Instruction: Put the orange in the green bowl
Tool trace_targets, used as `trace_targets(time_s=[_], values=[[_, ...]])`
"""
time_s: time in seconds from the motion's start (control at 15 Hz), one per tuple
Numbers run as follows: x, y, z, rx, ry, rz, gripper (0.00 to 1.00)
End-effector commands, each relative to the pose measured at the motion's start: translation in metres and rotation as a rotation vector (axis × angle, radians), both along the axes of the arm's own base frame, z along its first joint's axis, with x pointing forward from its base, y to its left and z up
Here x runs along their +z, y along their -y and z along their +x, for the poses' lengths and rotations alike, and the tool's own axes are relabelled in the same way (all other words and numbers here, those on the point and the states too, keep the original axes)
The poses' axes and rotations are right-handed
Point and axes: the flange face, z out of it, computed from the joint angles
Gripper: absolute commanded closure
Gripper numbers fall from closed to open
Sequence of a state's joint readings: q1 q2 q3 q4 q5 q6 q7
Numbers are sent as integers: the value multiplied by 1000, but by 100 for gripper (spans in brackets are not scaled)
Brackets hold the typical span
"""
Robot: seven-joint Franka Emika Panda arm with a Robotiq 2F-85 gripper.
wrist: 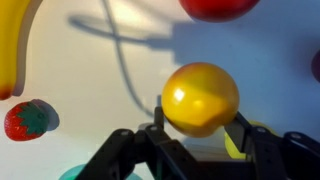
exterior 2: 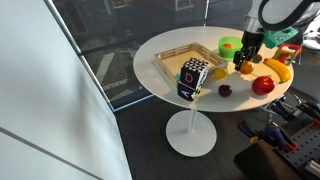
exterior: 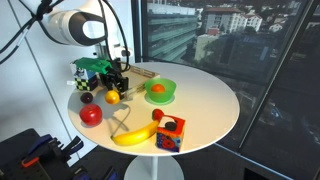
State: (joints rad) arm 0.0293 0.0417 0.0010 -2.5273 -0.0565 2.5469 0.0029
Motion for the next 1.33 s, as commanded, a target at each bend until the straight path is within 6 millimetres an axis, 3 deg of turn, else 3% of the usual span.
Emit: trace_targets(time_s=[0.0,0.67,1.27], values=[[22,5,12,-34,26,-8,62],[60,45,59,-148,65,-5,62],[64,87,107,-288,85,-17,62]])
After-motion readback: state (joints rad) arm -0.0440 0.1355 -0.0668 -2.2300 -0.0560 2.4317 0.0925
